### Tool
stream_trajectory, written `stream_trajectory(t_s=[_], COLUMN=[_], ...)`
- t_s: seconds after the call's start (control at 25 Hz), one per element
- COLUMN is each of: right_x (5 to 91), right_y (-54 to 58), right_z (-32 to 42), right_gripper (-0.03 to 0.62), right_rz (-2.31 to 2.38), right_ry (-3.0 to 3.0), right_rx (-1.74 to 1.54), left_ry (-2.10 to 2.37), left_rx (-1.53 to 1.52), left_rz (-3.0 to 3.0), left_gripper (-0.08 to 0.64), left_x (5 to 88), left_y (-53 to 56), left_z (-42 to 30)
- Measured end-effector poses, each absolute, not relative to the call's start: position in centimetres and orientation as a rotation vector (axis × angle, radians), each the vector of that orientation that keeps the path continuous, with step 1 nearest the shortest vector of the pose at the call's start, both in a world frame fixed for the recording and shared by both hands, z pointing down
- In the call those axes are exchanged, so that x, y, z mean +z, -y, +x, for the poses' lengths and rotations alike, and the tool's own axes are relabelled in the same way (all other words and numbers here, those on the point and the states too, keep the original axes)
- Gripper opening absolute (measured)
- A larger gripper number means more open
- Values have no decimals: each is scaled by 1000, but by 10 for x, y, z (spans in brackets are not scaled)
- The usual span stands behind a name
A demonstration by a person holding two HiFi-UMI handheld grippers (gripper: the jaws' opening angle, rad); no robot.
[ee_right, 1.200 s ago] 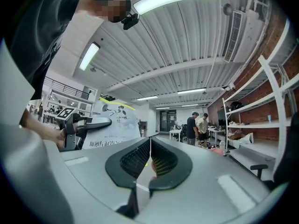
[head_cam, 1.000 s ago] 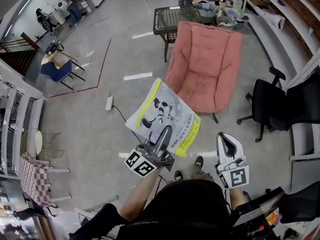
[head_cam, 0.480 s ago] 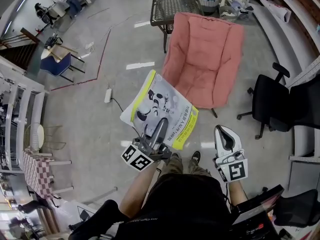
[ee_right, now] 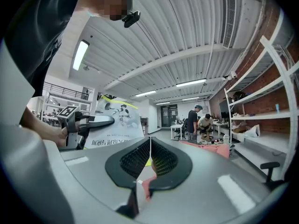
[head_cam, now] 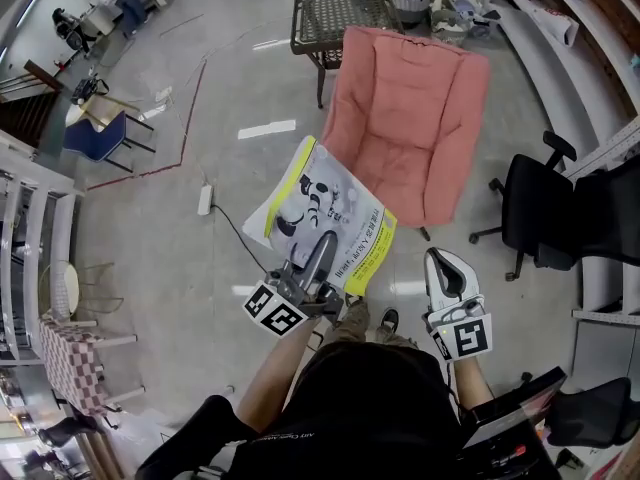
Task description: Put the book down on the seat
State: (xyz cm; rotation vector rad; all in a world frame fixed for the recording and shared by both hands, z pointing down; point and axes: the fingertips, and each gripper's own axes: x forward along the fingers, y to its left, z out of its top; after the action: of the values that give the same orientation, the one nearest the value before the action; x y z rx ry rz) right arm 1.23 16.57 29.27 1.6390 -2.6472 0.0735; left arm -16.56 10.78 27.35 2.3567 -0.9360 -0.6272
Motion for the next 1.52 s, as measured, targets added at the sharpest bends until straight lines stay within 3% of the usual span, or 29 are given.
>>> stream_trajectory(t_s=[0.44, 1.2, 1.52], right_x=[305, 350, 391], right_y=[-89, 85, 100], right_z=[-24, 70, 60], right_gripper=[21, 38, 117], right_rz=[1641, 1493, 1451], right_ry=[2605, 2697, 2743], right_rx=[120, 312, 732], left_ry=[844, 861, 764], left_rx=[-602, -609, -663], left_rz=[2342, 2325, 2327], left_gripper=[66, 66, 66], left_x=[281, 295, 308], left_y=[-19, 141, 161], left_z=[-182, -59, -62])
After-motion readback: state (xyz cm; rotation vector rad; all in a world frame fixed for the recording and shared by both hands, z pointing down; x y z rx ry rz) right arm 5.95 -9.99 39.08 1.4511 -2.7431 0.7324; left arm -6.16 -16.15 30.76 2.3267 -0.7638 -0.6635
